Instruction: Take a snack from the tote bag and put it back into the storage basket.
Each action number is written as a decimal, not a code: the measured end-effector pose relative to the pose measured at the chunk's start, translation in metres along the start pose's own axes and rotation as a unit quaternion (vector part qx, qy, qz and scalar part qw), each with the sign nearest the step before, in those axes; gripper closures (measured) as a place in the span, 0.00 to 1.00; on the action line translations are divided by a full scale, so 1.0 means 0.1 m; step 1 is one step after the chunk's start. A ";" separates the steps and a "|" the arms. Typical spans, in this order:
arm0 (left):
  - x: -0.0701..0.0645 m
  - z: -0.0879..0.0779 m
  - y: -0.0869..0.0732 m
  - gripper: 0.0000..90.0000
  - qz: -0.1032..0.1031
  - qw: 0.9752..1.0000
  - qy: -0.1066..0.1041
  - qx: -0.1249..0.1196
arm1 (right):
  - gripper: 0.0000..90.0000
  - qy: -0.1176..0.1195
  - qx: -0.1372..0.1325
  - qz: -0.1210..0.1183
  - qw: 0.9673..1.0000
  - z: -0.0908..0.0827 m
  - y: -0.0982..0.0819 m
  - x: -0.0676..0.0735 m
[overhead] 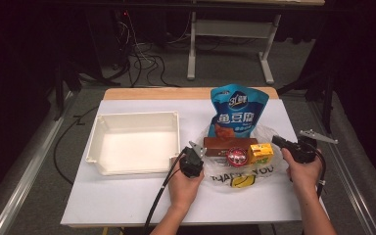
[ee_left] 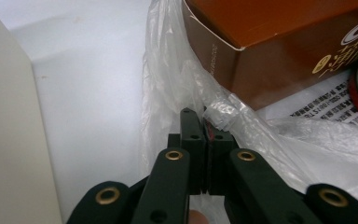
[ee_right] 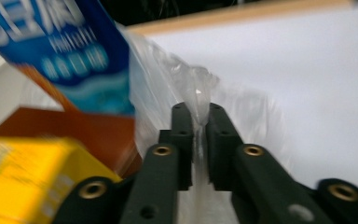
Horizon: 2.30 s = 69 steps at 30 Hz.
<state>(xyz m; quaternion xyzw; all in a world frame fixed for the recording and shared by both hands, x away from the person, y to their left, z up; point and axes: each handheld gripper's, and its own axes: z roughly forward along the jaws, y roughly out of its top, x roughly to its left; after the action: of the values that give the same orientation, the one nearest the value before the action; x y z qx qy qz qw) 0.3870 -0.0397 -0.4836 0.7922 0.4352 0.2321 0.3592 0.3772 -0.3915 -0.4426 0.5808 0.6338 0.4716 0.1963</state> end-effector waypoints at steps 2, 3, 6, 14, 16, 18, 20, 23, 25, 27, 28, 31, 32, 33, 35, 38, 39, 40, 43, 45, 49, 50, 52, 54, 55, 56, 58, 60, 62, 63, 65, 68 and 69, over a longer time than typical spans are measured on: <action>0.01 0.00 0.00 0.99 -0.001 1.000 -0.003 0.002 | 0.98 -0.002 0.020 0.000 1.000 0.06 -0.11 -0.06; 0.01 0.00 0.00 0.99 -0.001 1.000 -0.003 0.002 | 0.98 -0.002 0.020 0.000 1.000 0.06 -0.11 -0.06; -0.02 0.00 0.00 0.99 0.008 1.000 0.005 -0.001 | 0.99 -0.019 0.080 0.002 0.997 0.19 -0.26 -0.15; -0.02 -0.01 0.00 0.95 0.006 1.000 0.017 -0.002 | 0.83 -0.063 0.104 -0.003 0.993 0.18 -0.28 -0.10; -0.02 -0.02 0.00 0.88 0.004 1.000 0.013 -0.005 | 0.76 -0.070 0.079 -0.003 0.994 0.07 -0.29 -0.10; 0.00 -0.03 -0.01 0.80 0.001 1.000 0.000 -0.015 | 0.73 -0.056 0.043 0.019 0.997 -0.14 -0.32 -0.11; 0.00 -0.08 -0.03 0.75 0.004 1.000 -0.011 -0.026 | 0.73 -0.054 0.035 0.019 0.998 -0.20 -0.33 -0.09; -0.02 -0.17 -0.09 0.65 0.014 0.999 -0.015 -0.032 | 0.73 -0.032 0.010 -0.006 0.999 -0.43 -0.39 0.01; -0.02 -0.21 -0.12 0.62 0.009 0.999 -0.024 -0.037 | 0.74 -0.010 0.006 -0.010 1.000 -0.45 -0.41 0.07; -0.02 -0.25 -0.15 0.62 -0.012 0.998 -0.054 -0.033 | 0.79 0.007 0.021 -0.016 1.000 -0.41 -0.43 0.15; -0.03 -0.25 -0.15 0.62 -0.020 0.997 -0.066 -0.031 | 0.82 0.004 0.029 -0.022 0.999 -0.38 -0.43 0.18; -0.04 -0.24 -0.16 0.70 -0.014 0.997 -0.072 -0.019 | 0.86 0.003 0.057 -0.024 0.998 -0.30 -0.46 0.23; -0.05 -0.21 -0.16 0.72 -0.010 0.997 -0.073 -0.006 | 0.89 -0.007 0.083 -0.023 0.996 -0.24 -0.50 0.24; -0.05 -0.20 -0.15 0.76 -0.012 0.997 -0.075 -0.002 | 0.90 -0.012 0.096 -0.026 0.995 -0.20 -0.52 0.22; -0.04 -0.19 -0.15 0.77 -0.015 0.997 -0.081 0.003 | 0.93 -0.017 0.126 -0.018 0.992 -0.16 -0.56 0.18; -0.03 -0.19 -0.15 0.75 -0.017 0.997 -0.080 0.004 | 0.95 -0.027 0.128 -0.023 0.991 -0.20 -0.57 0.12; -0.04 -0.19 -0.15 0.75 -0.015 0.997 -0.078 0.002 | 0.90 -0.031 0.124 -0.027 0.991 -0.21 -0.57 0.11; -0.04 -0.19 -0.15 0.75 -0.014 0.997 -0.077 0.003 | 0.86 -0.027 0.114 -0.021 0.993 -0.24 -0.57 0.12; -0.04 -0.20 -0.16 0.76 -0.013 0.997 -0.074 0.003 | 0.77 -0.019 0.086 -0.023 0.996 -0.33 -0.54 0.13; -0.05 -0.20 -0.16 0.77 -0.011 0.997 -0.073 0.002 | 0.70 -0.031 0.047 -0.033 0.998 -0.47 -0.48 0.21; -0.06 -0.20 -0.16 0.78 -0.007 0.997 -0.071 0.000 | 0.61 -0.046 -0.020 -0.052 0.997 -0.73 -0.37 0.41; -0.06 -0.20 -0.16 0.78 -0.006 0.998 -0.070 0.001 | 0.60 -0.049 -0.035 -0.056 0.997 -0.78 -0.34 0.45; -0.07 -0.20 -0.16 0.78 -0.002 0.998 -0.066 0.000 | 0.56 -0.054 -0.060 -0.061 0.995 -0.87 -0.28 0.52; -0.08 -0.20 -0.16 0.78 0.002 0.998 -0.065 0.002 | 0.56 -0.056 -0.080 -0.072 0.993 -0.95 -0.22 0.60; -0.08 -0.20 -0.16 0.78 0.003 0.998 -0.064 0.001 | 0.56 -0.055 -0.084 -0.076 0.992 -0.97 -0.20 0.64; -0.09 -0.20 -0.16 0.78 0.004 0.998 -0.063 0.000 | 0.56 -0.052 -0.086 -0.079 0.992 -0.98 -0.18 0.67; -0.09 -0.20 -0.16 0.78 0.009 0.998 -0.059 0.001 | 0.54 -0.046 -0.086 -0.074 0.992 -0.95 -0.17 0.74; -0.10 -0.20 -0.16 0.78 0.011 0.998 -0.058 0.000 | 0.49 -0.048 -0.080 -0.072 0.993 -0.88 -0.19 0.81; -0.10 -0.20 -0.16 0.78 0.011 0.998 -0.058 0.000 | 0.41 -0.052 -0.068 -0.075 0.993 -0.77 -0.21 0.86; -0.10 -0.20 -0.16 0.78 0.011 0.998 -0.058 0.000 | 0.37 -0.058 -0.061 -0.075 0.994 -0.71 -0.23 0.89; -0.10 -0.20 -0.16 0.78 0.010 0.998 -0.058 0.000 | 0.30 -0.069 -0.051 -0.075 0.993 -0.60 -0.26 0.96; -0.11 -0.20 -0.16 0.77 0.010 0.998 -0.058 0.000 | 0.21 -0.080 -0.037 -0.077 0.993 -0.48 -0.29 1.04; -0.11 -0.20 -0.16 0.77 0.011 0.998 -0.058 0.001 | 0.18 -0.086 -0.030 -0.076 0.993 -0.44 -0.30 1.06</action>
<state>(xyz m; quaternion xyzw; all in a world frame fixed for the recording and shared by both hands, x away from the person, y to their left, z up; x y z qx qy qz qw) 0.3593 -0.0354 -0.4836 0.8092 0.4055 0.1894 0.3806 0.2994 -0.3069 -0.4148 0.5629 0.6426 0.4225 0.3028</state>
